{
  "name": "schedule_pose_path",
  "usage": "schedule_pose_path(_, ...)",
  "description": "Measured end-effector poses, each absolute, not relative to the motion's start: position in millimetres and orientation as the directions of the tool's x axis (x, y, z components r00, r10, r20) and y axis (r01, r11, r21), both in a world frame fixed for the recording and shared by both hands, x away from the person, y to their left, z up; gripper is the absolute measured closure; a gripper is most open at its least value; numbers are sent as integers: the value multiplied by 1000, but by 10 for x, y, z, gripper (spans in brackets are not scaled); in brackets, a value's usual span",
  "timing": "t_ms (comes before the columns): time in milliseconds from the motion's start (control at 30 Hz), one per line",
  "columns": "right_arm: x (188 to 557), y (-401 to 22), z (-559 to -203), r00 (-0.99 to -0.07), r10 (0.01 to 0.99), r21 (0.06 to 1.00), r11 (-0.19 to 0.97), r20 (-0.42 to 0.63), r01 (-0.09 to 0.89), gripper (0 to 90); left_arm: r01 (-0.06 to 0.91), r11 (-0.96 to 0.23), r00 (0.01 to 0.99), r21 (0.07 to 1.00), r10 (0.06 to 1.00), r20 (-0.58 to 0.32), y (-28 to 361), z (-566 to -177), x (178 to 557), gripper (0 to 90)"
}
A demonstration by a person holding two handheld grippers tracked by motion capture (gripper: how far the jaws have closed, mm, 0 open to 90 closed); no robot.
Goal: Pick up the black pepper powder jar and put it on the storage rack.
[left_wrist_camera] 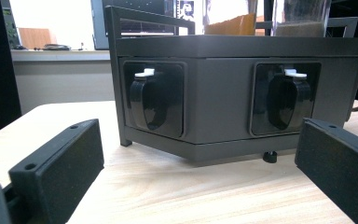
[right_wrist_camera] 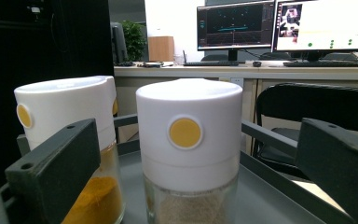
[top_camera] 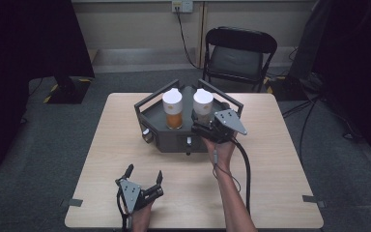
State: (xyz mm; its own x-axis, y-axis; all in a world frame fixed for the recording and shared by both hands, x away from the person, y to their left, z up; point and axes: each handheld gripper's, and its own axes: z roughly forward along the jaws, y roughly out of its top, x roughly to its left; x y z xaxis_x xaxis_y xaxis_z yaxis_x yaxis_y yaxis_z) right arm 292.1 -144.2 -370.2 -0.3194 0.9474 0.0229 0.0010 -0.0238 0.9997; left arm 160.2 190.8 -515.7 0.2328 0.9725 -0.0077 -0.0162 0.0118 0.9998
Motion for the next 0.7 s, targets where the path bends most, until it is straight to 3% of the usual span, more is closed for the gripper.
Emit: schedule_pose_path(700, 2675, -1545, -3845, -320, 945, 997, -73, 67, -7, 0, -17, 13, 232, 1000, 973, -9, 1905, -5158, 1602, 6)
